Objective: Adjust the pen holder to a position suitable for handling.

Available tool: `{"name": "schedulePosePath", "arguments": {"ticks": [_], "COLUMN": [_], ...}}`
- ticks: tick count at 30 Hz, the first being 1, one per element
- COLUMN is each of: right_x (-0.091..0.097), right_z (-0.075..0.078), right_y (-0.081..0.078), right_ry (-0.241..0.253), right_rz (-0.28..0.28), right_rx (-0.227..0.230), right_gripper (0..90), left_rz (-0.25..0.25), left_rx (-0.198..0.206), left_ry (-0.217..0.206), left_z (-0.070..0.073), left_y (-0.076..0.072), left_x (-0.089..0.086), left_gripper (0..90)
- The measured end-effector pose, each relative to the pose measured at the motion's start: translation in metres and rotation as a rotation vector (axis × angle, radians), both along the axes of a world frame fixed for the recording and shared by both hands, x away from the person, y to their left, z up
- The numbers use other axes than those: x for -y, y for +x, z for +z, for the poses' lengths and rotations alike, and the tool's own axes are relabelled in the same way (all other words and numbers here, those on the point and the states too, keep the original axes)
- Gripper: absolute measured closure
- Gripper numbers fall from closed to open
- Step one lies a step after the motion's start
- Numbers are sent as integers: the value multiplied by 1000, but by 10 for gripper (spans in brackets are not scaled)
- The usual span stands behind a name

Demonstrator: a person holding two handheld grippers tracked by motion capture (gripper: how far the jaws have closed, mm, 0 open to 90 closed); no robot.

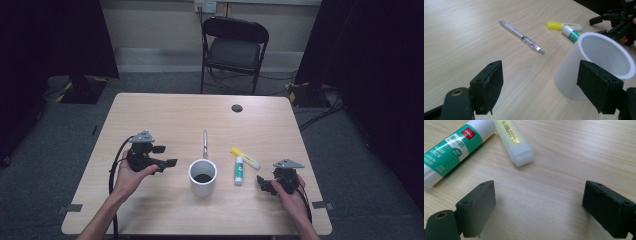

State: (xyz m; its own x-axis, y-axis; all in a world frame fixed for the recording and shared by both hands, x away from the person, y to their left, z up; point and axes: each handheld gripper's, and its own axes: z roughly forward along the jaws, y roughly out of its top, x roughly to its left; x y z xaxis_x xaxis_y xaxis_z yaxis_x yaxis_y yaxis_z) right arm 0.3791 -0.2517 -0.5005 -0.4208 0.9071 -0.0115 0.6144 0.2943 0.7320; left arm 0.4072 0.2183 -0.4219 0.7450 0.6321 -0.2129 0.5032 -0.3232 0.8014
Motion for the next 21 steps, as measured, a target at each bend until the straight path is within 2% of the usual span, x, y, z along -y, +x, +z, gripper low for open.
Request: {"name": "schedulePosePath", "arguments": {"ticks": [1,5,8,9,10,11,13,15,17,19,21], "right_x": [0,0,0,0,0,0,0,0,0,0,0], "right_z": [0,0,0,0,0,0,0,0,0,0,0], "right_y": [0,0,0,0,0,0,0,0,0,0,0], "right_ry": [0,0,0,0,0,0,0,0,0,0,0], "right_rz": [0,0,0,0,0,0,0,0,0,0,0], "right_rx": [0,0,0,0,0,0,0,0,0,0,0], "right_gripper": [106,106,106,106,106,106,106,106,106,107,106], "left_rz": [0,4,28,38,32,30,36,62,70,87,114], "left_rx": [-8,-12,-38,-58,-77,-76,-76,-91,-106,-119,-99], "left_ry": [-4,49,24,41,83,132,173,178,229,230,233], "left_z": [-2,-7,-13,-17,-21,-25,-36,-45,-50,-56,-59], "left_y": [0,-5,-8,-10,-12,-15,-21,-22,-20,-16,-15], "left_x": [-5,-22,-38,-41,-43,-44,-50,-55,-57,-60,-60], "left_gripper": [204,168,167,166,168,172,176,176,176,178,187]}}
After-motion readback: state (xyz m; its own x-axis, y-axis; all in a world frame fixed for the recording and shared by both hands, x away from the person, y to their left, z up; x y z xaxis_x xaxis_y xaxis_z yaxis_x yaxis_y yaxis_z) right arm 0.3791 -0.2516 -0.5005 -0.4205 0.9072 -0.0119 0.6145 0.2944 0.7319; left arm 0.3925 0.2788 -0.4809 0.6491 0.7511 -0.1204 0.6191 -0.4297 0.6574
